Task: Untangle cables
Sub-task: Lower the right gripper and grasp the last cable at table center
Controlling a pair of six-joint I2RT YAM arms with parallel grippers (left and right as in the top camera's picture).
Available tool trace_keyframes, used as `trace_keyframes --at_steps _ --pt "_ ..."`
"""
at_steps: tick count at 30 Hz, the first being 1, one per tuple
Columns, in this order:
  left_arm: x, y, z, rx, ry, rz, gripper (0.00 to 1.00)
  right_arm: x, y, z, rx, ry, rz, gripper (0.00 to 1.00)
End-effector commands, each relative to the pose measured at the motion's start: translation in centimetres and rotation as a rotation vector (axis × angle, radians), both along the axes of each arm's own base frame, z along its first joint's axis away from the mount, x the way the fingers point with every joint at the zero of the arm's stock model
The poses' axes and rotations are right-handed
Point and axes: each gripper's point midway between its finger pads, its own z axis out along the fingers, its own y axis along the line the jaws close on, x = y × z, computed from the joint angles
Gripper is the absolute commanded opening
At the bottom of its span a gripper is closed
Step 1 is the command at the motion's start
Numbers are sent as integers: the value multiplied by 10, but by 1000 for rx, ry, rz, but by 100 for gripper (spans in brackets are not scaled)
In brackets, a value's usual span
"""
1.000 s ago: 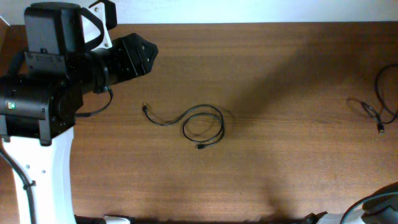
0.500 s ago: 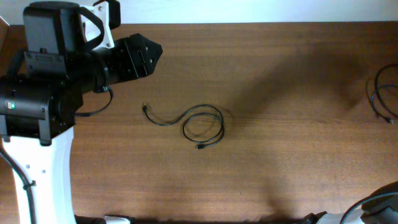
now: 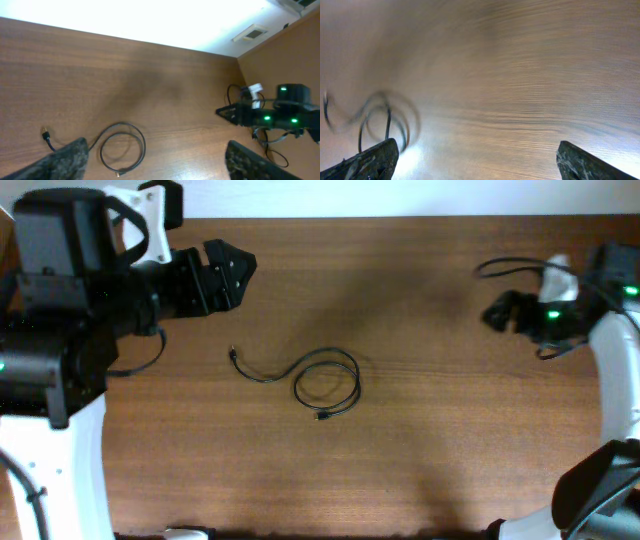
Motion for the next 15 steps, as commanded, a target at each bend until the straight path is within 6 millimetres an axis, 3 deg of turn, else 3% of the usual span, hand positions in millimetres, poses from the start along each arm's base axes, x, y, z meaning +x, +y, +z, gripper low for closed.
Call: trace_keyframes --at_steps 1,4,7,8,11,15 --pt "-15 2 18 18 -75 -23 95 -4 47 6 -28 -44 212 100" --pt "-20 2 19 62 -104 -55 100 -14 88 4 -22 -26 319 100" --pt "-22 3 19 75 -111 -61 99 -32 127 2 -16 10 427 100" --pt "-22 3 19 75 -110 -61 99 -38 138 1 -14 23 455 95" --pt "-24 3 14 76 -89 -62 99 -54 170 -5 27 115 388 83" --pt "-29 3 9 77 -60 -63 99 -67 204 -12 56 164 363 79"
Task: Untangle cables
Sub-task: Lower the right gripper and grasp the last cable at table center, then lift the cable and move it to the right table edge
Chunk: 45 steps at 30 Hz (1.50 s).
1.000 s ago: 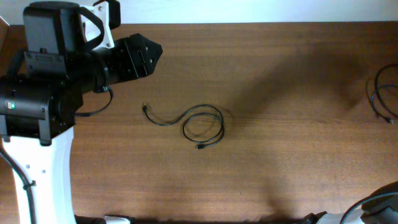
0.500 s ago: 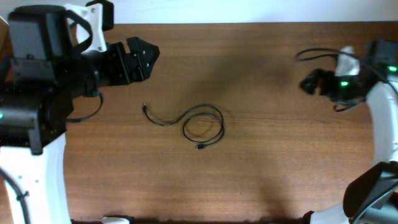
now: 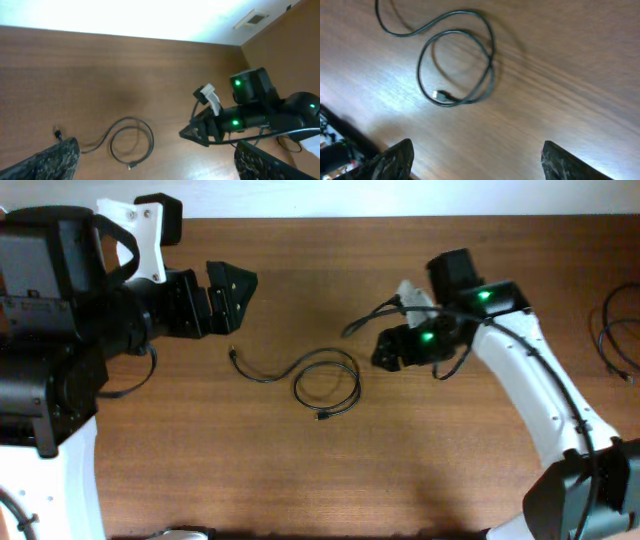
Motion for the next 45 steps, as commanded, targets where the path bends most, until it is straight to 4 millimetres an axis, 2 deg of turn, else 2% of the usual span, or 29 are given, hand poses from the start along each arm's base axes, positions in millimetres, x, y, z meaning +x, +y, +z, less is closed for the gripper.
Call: trace_keyframes --at_steps 1,3,6,8,10,12,14,16,19,21,23,25,29,33,35,37,39,40,42,45 --pt "-10 1 8 8 -27 -13 99 -14 25 -3 16 73 -76 80" --pt "-11 1 6 9 -21 -12 99 -16 31 -15 -49 101 -166 80" --pt "-12 1 4 9 -10 -12 99 -20 30 -37 -129 176 -424 98" --pt "-13 2 3 15 -4 -6 99 -23 33 -51 -148 190 -541 100" --pt "-8 19 -3 79 2 75 99 -33 33 -72 -162 248 -707 99" --pt "-7 27 -7 115 13 117 99 -42 34 -86 -157 303 -799 99" --pt "-7 30 -9 126 20 128 99 -47 39 -98 -140 315 -815 99" --pt "-7 30 -9 126 19 128 99 -49 48 -104 -111 310 -789 84" --pt "-7 30 -9 126 20 128 99 -42 68 -102 -39 273 -751 84" --pt "-8 30 -9 126 23 127 99 -35 82 -97 9 229 -725 74" --pt "-9 30 -11 127 30 127 99 -32 87 -96 13 197 -738 64" --pt "-9 30 -11 127 33 127 99 -34 87 -99 8 218 -809 65" --pt "-9 30 -11 127 33 127 99 -38 88 -113 -16 261 -842 75" --pt "-9 30 -11 128 33 127 99 -35 89 -117 -16 257 -851 75" --pt "-9 30 -11 127 33 127 99 -30 87 -120 -21 234 -862 66" --pt "-9 30 -11 127 34 127 99 -24 84 -127 -37 206 -878 65" --pt "-11 30 -11 128 35 127 99 -20 85 -138 -44 202 -882 51" --pt "-11 30 -11 127 34 127 99 -19 86 -142 -44 202 -881 51" --pt "-11 30 -11 127 34 127 99 -19 87 -148 -51 207 -882 4" --pt "-11 30 -11 127 33 127 99 -6 94 -142 4 171 -877 4"
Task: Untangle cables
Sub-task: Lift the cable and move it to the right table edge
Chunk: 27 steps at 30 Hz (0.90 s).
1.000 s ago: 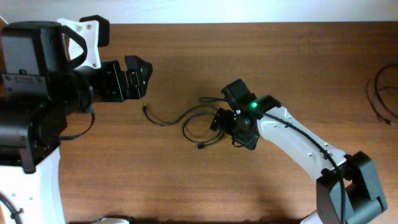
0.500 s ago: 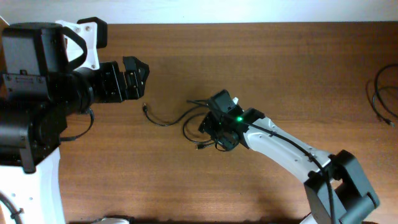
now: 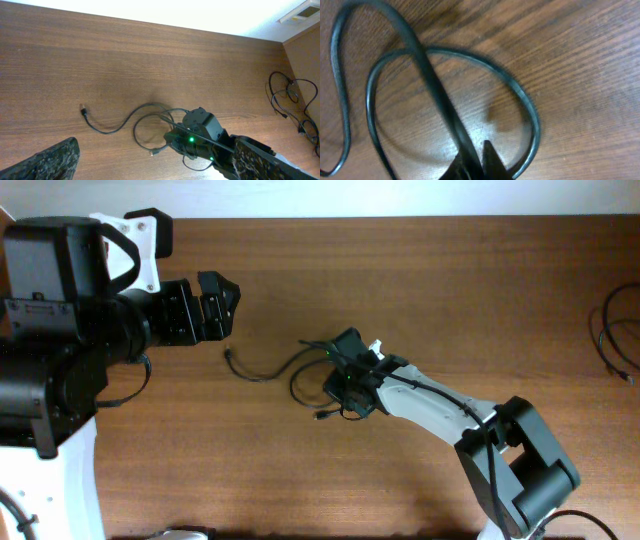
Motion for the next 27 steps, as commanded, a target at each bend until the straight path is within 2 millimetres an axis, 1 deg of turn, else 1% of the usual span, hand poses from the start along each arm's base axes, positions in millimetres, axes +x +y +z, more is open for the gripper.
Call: trace_keyframes --at_steps 1,3,4,5,7,8,10,12,13,15,16,18,19,20,21,23,24,25,27 --pt "-7 4 11 20 -45 2 99 17 7 6 27 -77 1 4" --pt "-8 4 11 20 -43 2 99 32 7 15 63 -113 -9 4" --pt "-8 4 10 21 -41 3 99 46 6 24 94 -148 2 4" --pt "-9 4 10 21 -39 3 99 63 6 39 141 -196 41 4" --pt "-9 4 10 21 -40 3 99 90 -1 66 199 -293 130 4" --pt "-9 5 10 23 -40 5 99 99 -6 76 221 -317 158 4" --pt "-9 10 11 43 -46 28 99 120 -24 103 288 -378 202 4" --pt "-9 15 11 62 -53 50 99 141 -46 134 365 -454 256 4" --pt "-9 15 12 62 -56 50 99 149 -57 145 387 -484 262 4" --pt "-8 15 13 62 -61 50 99 167 -86 169 426 -535 232 4" --pt "-7 15 13 61 -65 51 99 176 -106 181 436 -567 205 4" --pt "-6 15 15 61 -72 51 99 190 -140 199 434 -620 164 4" --pt "-6 17 15 68 -74 59 99 199 -168 213 415 -672 147 4" --pt "-5 17 15 70 -74 62 99 204 -188 222 397 -709 140 4" --pt "-5 17 15 70 -74 62 99 207 -208 229 378 -739 123 4" --pt "-5 17 16 70 -79 62 99 213 -260 239 336 -781 40 4" --pt "-4 17 17 69 -85 62 99 212 -285 242 321 -795 0 4" --pt "-3 17 17 68 -87 62 99 210 -315 245 296 -815 -42 4" --pt "-3 17 18 68 -89 63 99 202 -367 254 228 -890 -52 4"
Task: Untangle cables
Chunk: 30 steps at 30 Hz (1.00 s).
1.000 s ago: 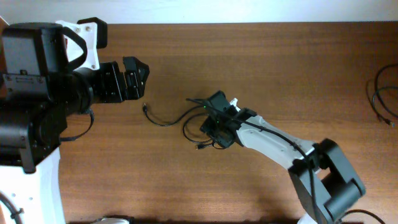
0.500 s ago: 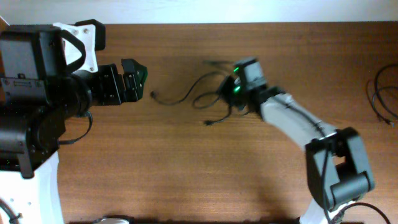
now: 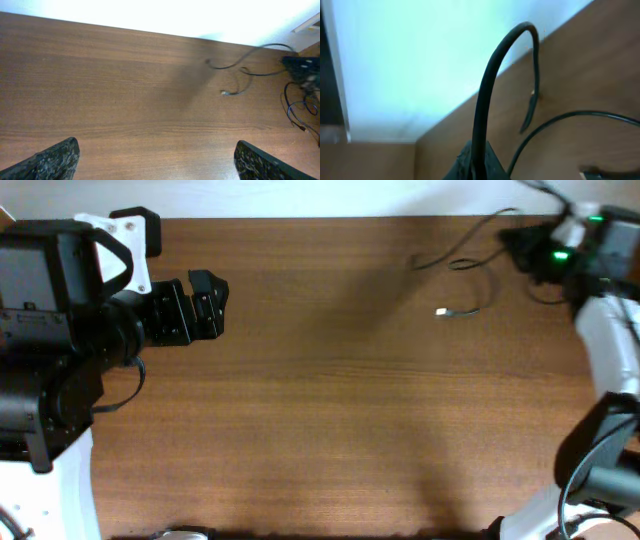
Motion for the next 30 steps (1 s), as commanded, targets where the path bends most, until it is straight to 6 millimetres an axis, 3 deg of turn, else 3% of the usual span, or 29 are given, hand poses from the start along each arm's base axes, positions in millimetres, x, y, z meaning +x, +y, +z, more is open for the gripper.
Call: trace_keyframes --at_steps 1,4,5,8,12,14,15,16,19,22,24,27,30 --pt "-4 4 10 19 -40 5 99 -19 -74 41 -113 -163 -32 4" --pt "-4 4 10 18 -40 6 99 -43 -141 52 -189 -212 -115 4" --pt "-4 4 10 15 -40 7 99 -62 -182 57 -209 -216 -195 4" --pt "-4 2 10 0 -37 5 99 -98 -242 60 -239 -215 -320 4" --pt "-4 1 11 -33 -31 22 99 -153 -309 60 -272 -198 -478 4" --pt "-3 0 12 -39 -33 23 99 -176 -332 60 -283 -189 -543 4" --pt "-4 -2 12 -46 -32 13 99 -188 -343 61 -287 -186 -573 60" --pt "-4 -3 12 -49 -31 10 99 -194 -348 61 -288 -184 -589 99" --pt "-5 -6 13 -61 -32 -6 99 -207 -355 62 -281 -192 -599 99" --pt "-5 -14 16 -89 -43 -50 99 -203 -347 67 -271 -220 -553 99" --pt "-9 -34 25 -96 -90 -201 99 -193 -330 78 -280 -276 -471 99" --pt "-7 -36 30 -100 -117 -219 99 -182 -307 99 -307 -345 -385 99" --pt "-6 -36 32 -100 -128 -219 99 -178 -278 133 -387 -411 -322 99"
